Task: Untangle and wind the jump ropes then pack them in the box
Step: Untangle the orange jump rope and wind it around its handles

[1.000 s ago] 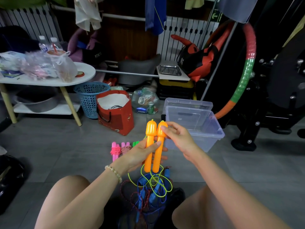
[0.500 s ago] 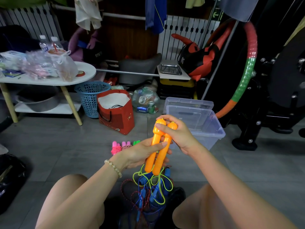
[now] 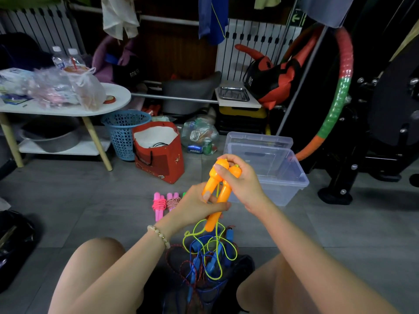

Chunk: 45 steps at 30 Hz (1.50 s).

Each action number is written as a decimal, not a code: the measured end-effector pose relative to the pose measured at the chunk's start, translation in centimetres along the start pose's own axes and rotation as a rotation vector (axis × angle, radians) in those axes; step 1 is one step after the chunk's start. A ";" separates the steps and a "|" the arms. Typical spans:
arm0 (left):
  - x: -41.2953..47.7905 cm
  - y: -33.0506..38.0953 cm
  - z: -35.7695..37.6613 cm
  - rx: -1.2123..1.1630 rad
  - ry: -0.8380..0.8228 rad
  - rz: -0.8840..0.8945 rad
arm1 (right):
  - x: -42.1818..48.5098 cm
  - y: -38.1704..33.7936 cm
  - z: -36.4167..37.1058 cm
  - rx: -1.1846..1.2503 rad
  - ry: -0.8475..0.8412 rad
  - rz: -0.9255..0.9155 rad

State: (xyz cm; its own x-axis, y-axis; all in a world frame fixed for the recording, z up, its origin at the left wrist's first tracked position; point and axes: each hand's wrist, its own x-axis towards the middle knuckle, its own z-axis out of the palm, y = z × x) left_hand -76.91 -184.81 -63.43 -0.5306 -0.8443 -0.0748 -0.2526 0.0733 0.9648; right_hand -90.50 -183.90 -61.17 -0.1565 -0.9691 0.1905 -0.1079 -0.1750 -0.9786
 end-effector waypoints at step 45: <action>-0.5 -0.5 0.7 -0.247 -0.141 -0.078 | -0.7 0.4 -1.1 0.009 -0.014 0.022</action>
State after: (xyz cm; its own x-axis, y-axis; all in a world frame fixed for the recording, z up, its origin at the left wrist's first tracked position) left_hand -77.11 -184.02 -64.09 -0.6289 -0.7590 -0.1687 -0.1016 -0.1349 0.9856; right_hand -91.49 -183.08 -61.58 -0.1452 -0.9751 0.1678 -0.0961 -0.1549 -0.9832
